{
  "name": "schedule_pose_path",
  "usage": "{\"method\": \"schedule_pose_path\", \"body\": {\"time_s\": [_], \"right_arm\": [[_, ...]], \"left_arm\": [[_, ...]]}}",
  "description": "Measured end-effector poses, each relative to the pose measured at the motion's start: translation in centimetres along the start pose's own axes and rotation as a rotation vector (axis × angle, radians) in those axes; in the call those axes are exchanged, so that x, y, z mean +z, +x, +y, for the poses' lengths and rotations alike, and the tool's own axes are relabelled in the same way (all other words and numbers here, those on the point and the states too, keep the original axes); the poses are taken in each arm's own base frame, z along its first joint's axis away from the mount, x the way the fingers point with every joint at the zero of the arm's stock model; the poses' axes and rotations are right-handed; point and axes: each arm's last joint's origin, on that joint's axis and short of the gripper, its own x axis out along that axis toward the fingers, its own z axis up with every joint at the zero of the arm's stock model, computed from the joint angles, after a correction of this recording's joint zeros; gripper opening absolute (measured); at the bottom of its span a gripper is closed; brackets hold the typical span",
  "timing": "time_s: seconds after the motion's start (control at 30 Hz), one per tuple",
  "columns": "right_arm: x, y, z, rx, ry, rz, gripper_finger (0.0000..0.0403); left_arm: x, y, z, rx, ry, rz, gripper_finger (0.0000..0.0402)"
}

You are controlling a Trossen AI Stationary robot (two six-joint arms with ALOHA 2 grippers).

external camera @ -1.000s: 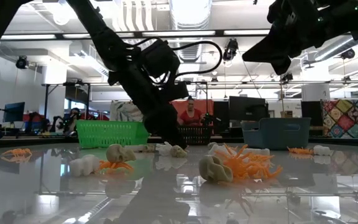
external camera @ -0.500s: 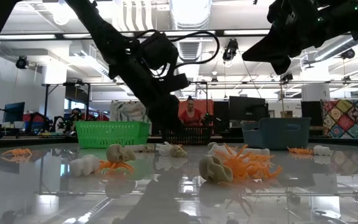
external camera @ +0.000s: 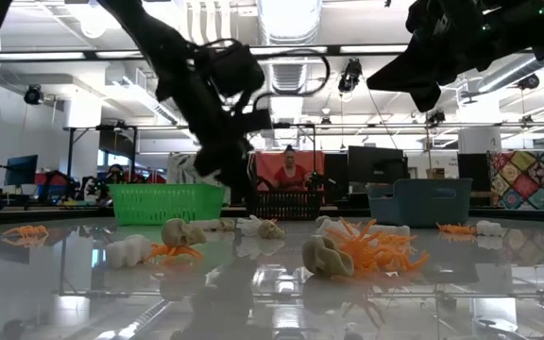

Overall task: Sort Halloween decoration
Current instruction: Put the orange spider toy into the black bin

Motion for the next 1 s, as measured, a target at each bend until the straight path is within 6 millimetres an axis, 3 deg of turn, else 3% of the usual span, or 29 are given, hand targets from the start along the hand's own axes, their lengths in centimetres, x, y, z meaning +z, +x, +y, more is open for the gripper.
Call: {"method": "schedule_pose_path", "body": {"time_s": [0.27,0.47,0.6,0.83,1.0], "right_arm": [[0.0,0.0,0.0,0.0,0.0,0.0,0.0009],[0.0,0.0,0.0,0.002,-0.003,0.001,0.0009],[-0.1,0.0,0.0,0.002,-0.022,0.006,0.0009],[-0.1,0.0,0.0,0.001,-0.101,0.009,0.0009],[-0.2,0.0,-0.1,-0.001,-0.126,0.014,0.0009]], "left_arm": [[2.7,-1.7,0.6,-0.075,0.04,-0.11,0.0155],[5.4,-3.7,1.8,-0.124,0.11,0.026,0.0164],[5.4,-2.6,2.2,-0.165,0.142,0.068,0.0159],[4.8,-1.4,3.1,-0.142,0.027,0.093,0.0158],[4.4,0.0,2.7,-0.154,-0.023,0.129,0.0187]]}}
